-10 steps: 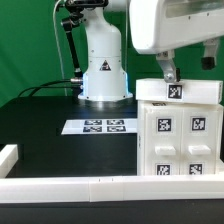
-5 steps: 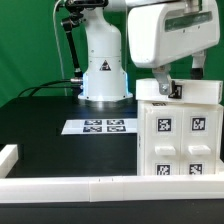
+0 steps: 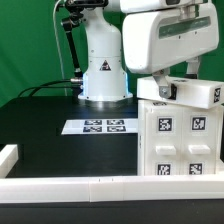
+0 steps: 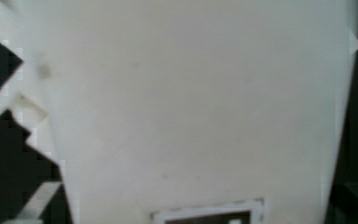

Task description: Assemble cabinet

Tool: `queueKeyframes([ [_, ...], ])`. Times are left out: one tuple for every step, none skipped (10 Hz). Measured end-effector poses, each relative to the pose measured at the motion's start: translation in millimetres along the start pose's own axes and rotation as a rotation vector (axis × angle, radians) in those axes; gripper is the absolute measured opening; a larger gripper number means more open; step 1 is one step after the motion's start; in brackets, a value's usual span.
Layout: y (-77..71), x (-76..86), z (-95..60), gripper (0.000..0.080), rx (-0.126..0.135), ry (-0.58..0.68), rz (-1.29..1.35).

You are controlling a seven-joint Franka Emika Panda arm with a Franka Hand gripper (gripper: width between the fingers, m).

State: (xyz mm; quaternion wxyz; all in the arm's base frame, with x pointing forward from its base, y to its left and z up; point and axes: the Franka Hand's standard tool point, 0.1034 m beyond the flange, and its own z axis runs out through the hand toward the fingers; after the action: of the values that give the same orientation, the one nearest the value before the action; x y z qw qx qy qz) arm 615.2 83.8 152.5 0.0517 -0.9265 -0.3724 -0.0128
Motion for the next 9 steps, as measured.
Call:
queueKeyframes([
  [0.2, -0.1, -0.1, 0.0563, 0.000, 0.000, 0.000],
  [0.2, 0.0, -0.1, 0.0563, 0.001, 0.001, 0.069],
  [0.3, 0.0, -0.2, 0.0563, 0.000, 0.001, 0.150],
  [0.3, 0.0, -0.2, 0.0563, 0.000, 0.001, 0.179],
  [0.4, -0.3, 0.0, 0.0563, 0.003, 0.003, 0.275],
  [2.0, -0.5, 0.1, 0.0563, 0.014, 0.022, 0.387],
  [1.8, -1.4, 0.8, 0.0563, 0.017, 0.040, 0.486],
  [1.7, -1.0, 0.9, 0.0563, 0.016, 0.050, 0.605],
  [1.3, -0.5, 1.1, 0.0563, 0.013, 0.063, 0.744],
])
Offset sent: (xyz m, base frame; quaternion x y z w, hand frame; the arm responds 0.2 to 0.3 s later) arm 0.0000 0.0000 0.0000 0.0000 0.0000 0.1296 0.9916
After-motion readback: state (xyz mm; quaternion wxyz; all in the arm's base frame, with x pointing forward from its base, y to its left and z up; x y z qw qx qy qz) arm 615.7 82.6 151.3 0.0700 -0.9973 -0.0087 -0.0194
